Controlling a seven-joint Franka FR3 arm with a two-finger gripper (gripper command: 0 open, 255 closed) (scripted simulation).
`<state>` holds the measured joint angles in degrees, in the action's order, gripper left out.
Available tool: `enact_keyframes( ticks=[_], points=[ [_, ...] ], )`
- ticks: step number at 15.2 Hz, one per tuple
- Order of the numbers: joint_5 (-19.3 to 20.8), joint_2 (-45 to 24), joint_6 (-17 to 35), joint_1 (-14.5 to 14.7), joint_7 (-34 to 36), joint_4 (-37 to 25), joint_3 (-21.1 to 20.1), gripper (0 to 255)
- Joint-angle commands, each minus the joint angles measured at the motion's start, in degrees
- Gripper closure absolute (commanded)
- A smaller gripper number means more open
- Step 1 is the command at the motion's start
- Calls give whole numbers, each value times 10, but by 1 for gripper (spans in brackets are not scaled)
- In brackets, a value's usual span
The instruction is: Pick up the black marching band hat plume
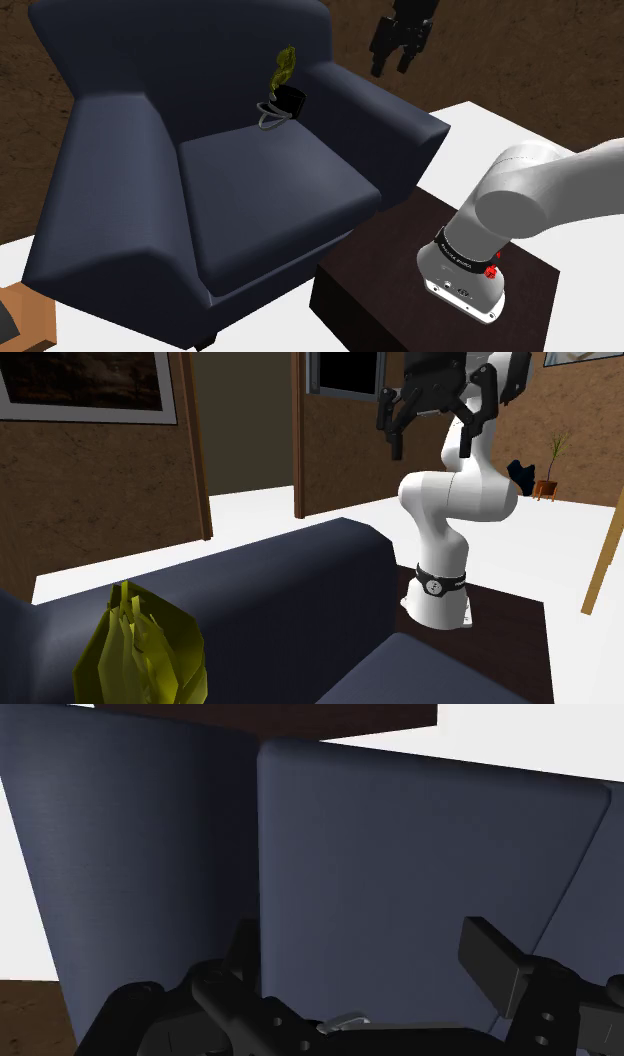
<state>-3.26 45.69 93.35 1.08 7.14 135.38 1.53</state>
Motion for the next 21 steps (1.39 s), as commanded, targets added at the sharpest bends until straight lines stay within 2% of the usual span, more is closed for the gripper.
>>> enact_keyframes(
  ticks=[1,7,12,16,21],
  points=[
    [0,0,0,0,0,0,0,0],
    [-34,-79,122,-26,150,1,-67,0],
    [-37,-166,213,-54,275,-27,-119,0],
    [-19,-243,274,-82,380,-68,-156,0],
    [32,-345,329,-117,521,-136,-193,0]
  ],
)
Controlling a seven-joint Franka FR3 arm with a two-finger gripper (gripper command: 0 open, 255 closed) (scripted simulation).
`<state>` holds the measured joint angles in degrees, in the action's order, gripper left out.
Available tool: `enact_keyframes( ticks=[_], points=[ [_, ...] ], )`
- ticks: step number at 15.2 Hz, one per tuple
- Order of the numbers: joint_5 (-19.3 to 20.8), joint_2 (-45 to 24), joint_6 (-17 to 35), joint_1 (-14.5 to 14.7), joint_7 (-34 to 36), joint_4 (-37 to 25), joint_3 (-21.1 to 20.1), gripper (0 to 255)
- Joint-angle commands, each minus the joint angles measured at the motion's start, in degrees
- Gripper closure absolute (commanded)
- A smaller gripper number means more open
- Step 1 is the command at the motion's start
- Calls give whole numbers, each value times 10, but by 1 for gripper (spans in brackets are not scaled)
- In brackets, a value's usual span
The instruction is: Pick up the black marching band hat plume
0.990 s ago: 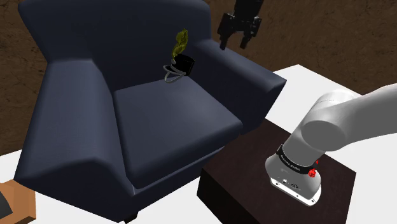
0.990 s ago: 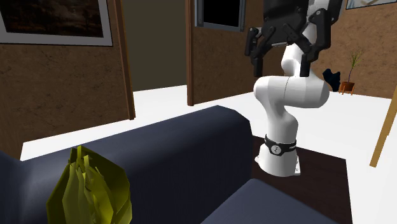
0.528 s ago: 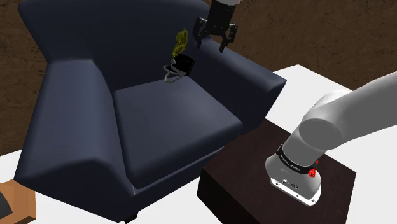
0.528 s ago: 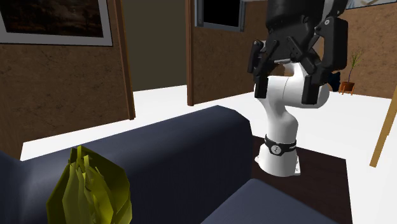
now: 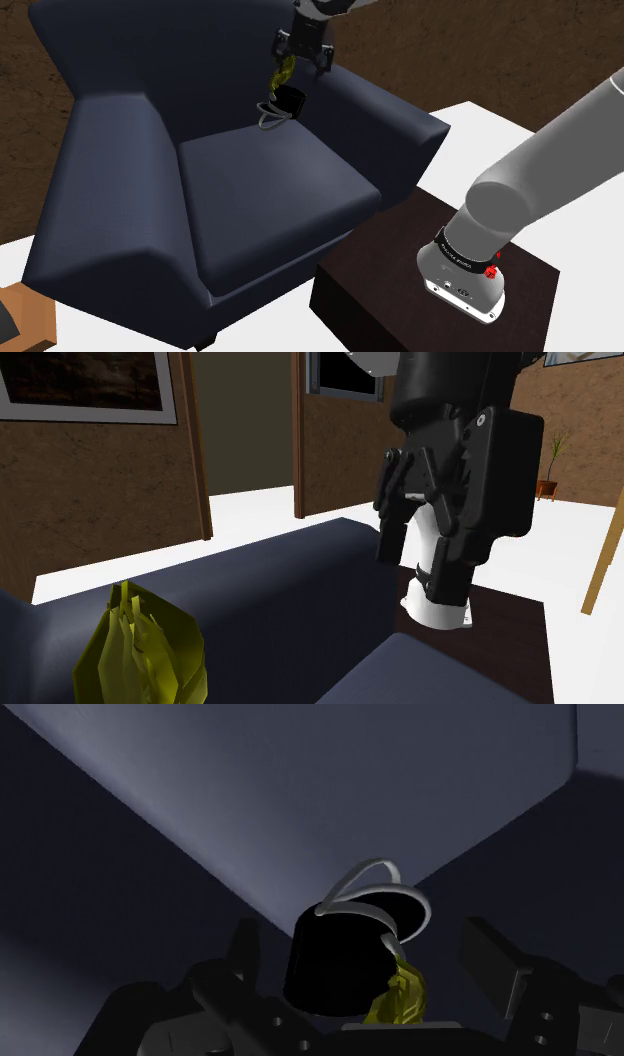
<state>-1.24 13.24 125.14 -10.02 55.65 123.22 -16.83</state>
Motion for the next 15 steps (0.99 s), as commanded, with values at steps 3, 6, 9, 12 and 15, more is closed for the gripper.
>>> enact_keyframes(
  ticks=[3,6,9,12,15],
  points=[
    [56,-83,30,-21,124,-65,-22,0],
    [104,-145,40,-28,210,-121,-25,0],
    [149,-205,40,-26,291,-182,-17,0],
    [179,-251,35,-20,350,-234,-4,0],
    [185,-257,55,-19,356,-218,-2,0]
  ],
)
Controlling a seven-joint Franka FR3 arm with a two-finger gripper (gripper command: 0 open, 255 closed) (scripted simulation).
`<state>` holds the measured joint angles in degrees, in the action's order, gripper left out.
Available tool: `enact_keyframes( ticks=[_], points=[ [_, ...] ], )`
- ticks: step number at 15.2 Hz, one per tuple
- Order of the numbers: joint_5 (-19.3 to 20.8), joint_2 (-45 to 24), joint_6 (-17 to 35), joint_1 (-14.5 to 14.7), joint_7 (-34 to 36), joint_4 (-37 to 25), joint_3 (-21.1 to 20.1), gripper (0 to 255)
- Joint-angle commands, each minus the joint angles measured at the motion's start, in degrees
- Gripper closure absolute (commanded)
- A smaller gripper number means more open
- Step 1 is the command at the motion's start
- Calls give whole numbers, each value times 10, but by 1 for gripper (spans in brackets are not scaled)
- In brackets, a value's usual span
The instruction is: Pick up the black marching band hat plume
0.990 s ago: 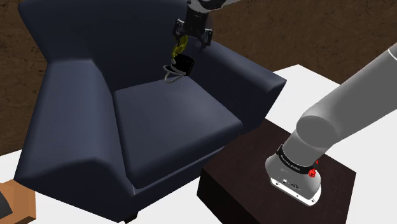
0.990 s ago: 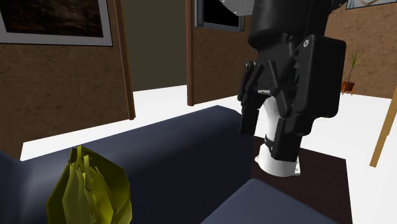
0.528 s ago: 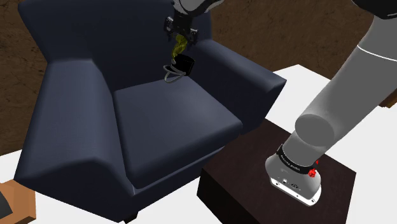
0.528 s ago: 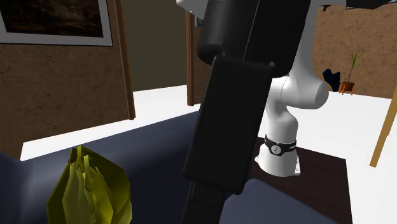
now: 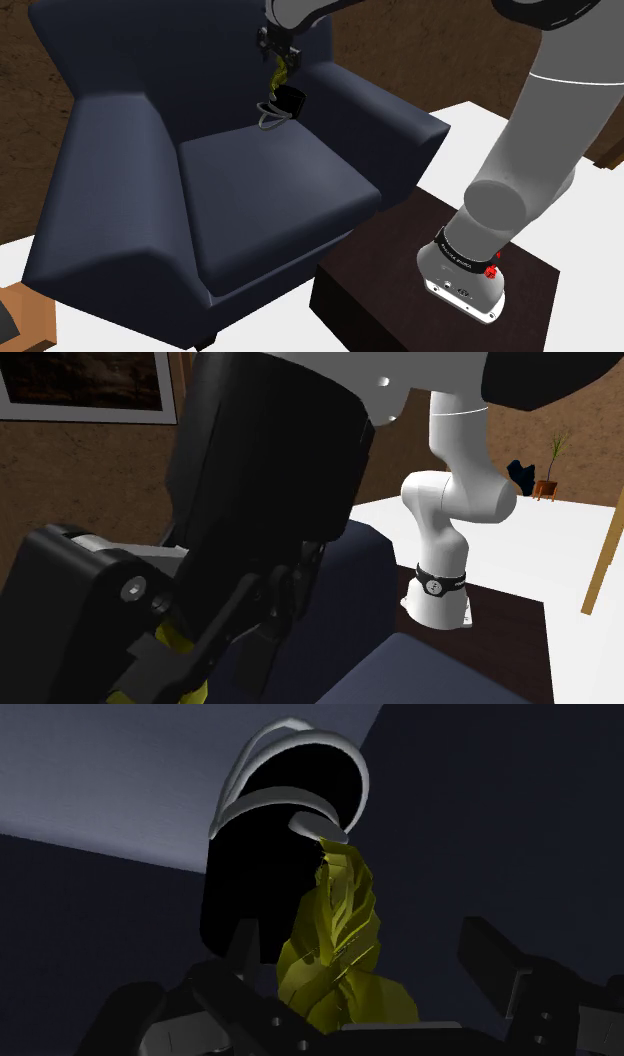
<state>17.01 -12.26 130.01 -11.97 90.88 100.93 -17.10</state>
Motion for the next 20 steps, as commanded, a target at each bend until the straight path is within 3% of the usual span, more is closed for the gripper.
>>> enact_keyframes(
  ticks=[1,6,7,16,20],
  points=[
    [5,-4,13,0,7,10,2,0],
    [13,-12,37,1,15,26,4,0],
    [13,-11,37,1,15,27,4,255],
    [13,-12,37,1,15,26,4,255],
    [4,-3,10,0,6,8,1,255]
  ],
)
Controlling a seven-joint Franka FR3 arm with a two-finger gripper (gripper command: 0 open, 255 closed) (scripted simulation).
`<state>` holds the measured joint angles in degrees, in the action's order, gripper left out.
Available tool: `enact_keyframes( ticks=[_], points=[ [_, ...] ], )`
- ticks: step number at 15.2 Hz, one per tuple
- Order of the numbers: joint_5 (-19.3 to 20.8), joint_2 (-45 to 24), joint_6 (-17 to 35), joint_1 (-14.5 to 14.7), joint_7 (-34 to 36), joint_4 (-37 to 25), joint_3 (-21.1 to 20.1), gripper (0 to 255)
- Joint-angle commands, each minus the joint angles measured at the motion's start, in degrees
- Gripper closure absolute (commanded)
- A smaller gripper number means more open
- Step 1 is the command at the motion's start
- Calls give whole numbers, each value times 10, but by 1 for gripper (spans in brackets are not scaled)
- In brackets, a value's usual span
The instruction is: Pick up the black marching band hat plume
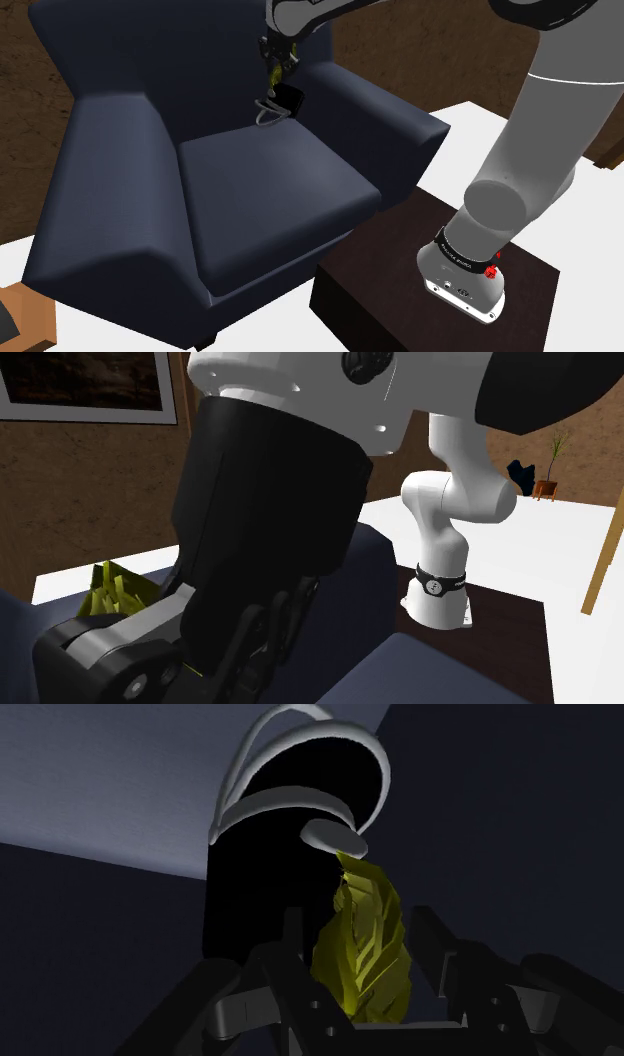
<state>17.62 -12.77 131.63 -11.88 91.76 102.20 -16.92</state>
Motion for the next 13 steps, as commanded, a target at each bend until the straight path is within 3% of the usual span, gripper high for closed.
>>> enact_keyframes(
  ticks=[1,13],
  points=[
    [-5,4,-13,-1,-6,-10,-1,255],
    [-22,18,-84,-1,-26,-70,-6,255]
  ],
)
